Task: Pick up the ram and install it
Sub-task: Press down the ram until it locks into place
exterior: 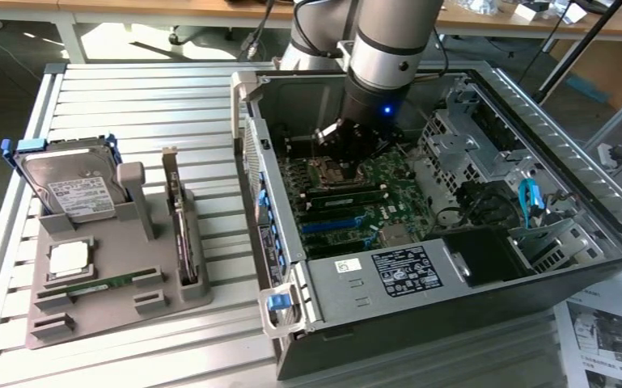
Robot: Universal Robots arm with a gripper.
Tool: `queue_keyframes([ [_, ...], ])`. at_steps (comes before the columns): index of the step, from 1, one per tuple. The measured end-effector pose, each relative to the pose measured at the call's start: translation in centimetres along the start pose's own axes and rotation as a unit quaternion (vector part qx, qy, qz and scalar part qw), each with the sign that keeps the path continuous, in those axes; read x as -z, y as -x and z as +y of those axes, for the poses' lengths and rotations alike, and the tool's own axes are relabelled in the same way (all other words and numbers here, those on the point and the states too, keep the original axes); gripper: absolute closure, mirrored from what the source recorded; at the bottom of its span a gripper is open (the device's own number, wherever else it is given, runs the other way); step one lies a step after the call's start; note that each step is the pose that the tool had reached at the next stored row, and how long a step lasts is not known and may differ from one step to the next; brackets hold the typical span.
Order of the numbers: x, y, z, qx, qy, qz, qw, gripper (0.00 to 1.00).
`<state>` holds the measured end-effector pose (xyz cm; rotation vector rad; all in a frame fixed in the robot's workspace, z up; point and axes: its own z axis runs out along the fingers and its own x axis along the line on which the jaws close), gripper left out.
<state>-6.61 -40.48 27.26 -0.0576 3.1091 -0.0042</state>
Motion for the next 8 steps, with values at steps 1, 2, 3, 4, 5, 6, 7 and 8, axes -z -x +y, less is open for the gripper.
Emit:
queue_keyframes([
  [1,0.00,0.00,-0.05,0.000,0.0031,-0.0001,1.0000,0.89],
  [2,0.00,0.00,-0.07,-0.001,0.0046,-0.0002,1.0000,0.89],
  [3,0.00,0.00,-0.06,-0.001,0.0046,-0.0002,1.0000,0.89],
  [4,0.00,0.00,-0.06,-0.001,0.0047,-0.0002,1.0000,0.89],
  [5,0.00,0.00,-0.07,-0.001,0.0047,-0.0002,1.0000,0.89],
  [6,0.00,0.00,-0.07,-0.001,0.0047,-0.0002,1.0000,0.89],
  [7,0.00,0.00,-0.07,-0.001,0.0047,-0.0002,1.0000,0.89],
  [8,0.00,0.00,-0.07,-0.001,0.0047,-0.0002,1.0000,0.89],
])
